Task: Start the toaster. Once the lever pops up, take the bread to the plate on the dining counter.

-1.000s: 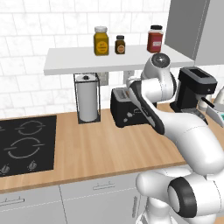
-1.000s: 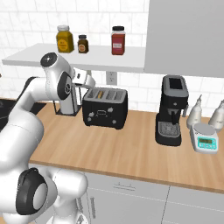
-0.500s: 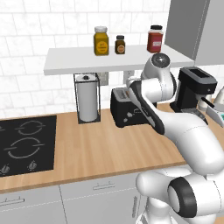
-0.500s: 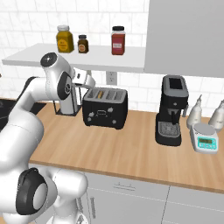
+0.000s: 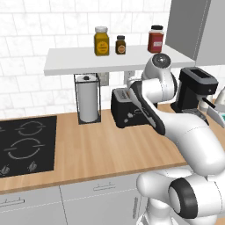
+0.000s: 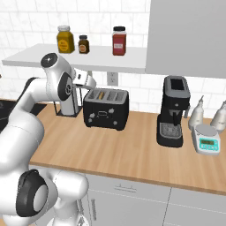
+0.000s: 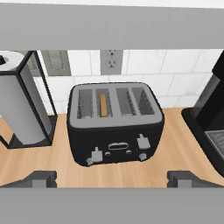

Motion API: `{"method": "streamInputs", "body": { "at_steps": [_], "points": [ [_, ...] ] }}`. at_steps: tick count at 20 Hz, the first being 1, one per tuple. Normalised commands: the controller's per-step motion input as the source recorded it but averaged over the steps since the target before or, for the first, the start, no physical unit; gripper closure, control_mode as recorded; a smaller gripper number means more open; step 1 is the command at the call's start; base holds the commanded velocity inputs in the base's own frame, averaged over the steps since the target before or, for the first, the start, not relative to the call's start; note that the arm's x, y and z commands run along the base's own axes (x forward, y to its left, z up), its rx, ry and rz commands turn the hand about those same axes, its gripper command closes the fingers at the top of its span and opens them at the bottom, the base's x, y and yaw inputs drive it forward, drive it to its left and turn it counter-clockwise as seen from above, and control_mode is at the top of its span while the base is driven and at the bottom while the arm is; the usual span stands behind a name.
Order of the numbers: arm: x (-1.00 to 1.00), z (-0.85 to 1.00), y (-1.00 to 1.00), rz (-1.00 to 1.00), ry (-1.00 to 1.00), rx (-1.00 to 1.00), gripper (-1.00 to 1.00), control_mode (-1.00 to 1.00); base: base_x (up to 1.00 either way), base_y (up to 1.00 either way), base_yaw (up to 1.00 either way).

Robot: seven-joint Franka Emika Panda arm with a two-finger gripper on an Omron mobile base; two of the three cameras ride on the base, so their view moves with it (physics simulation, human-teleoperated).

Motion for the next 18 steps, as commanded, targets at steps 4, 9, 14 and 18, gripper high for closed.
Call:
{"method": "streamInputs", "body": {
  "at_steps": [4,9,14,18],
  "points": [
    [0.0,0.0,0.0,0.0,0.0,0.0,-1.0,-1.0,0.0,0.0,0.0],
    [0.0,0.0,0.0,0.0,0.0,0.0,-1.0,-1.0,0.0,0.0,0.0],
    [0.0,0.0,0.0,0.0,0.0,0.0,-1.0,-1.0,0.0,0.0,0.0],
    [0.0,0.0,0.0,0.0,0.0,0.0,-1.0,-1.0,0.0,0.0,0.0]
  ]
}}
